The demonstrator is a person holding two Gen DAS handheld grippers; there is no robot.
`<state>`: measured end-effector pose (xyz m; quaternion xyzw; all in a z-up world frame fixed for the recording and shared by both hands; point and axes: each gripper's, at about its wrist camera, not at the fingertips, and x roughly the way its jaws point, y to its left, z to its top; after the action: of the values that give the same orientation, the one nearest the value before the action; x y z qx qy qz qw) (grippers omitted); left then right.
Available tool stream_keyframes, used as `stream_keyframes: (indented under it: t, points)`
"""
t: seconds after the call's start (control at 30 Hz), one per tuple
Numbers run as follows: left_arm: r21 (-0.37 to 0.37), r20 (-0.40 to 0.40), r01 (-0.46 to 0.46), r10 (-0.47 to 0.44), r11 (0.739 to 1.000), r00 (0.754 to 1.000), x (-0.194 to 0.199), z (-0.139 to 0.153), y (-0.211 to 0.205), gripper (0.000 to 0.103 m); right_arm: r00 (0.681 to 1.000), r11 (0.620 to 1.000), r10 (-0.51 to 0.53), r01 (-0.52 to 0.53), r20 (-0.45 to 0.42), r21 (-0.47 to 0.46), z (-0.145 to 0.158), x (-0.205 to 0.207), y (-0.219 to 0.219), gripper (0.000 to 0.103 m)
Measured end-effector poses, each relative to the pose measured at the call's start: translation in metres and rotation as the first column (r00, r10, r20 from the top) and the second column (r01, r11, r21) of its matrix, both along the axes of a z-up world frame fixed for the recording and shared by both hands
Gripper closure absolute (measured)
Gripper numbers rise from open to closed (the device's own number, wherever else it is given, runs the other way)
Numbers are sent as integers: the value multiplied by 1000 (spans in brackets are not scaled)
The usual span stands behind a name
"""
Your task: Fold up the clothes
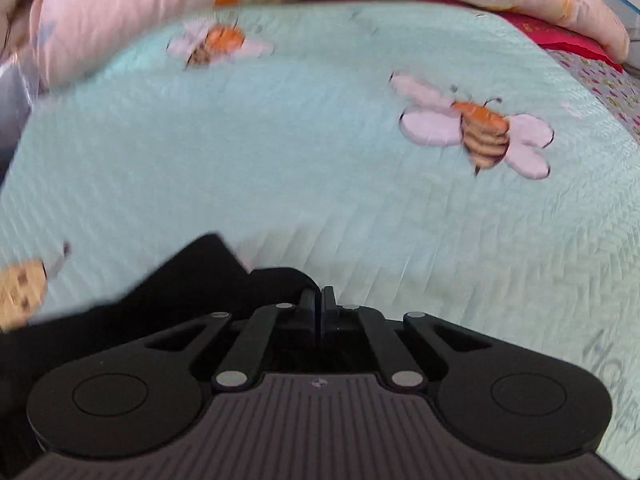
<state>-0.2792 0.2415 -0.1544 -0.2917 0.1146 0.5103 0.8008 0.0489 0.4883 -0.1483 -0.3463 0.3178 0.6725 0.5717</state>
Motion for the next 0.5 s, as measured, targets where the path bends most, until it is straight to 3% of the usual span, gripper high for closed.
stream_keyframes:
  t: [0.17,0.23,0.33,0.4,0.5]
  points:
    - [12,-21,-10,11,1000,1000,4,-1,-1,35,981,979,-178,169,76,113,2,9,7,98]
    - [14,-40,2,-1,1000,999,8,-1,-2,35,971,970,-228,220,70,101,-8,8,1,70]
    - [15,-36,5,-5,1000,999,8,-1,-1,35,956,950,-288,280,45,140,2,6,-31,66]
    - [0,-23,9,-9,1000,1000,7,-2,2,35,919,899,-388,394,-70,191,23,23,-73,58]
    - [-47,13,3,-3,999,1000,7,-4,13,35,822,804,-522,563,-226,192,49,47,-163,55]
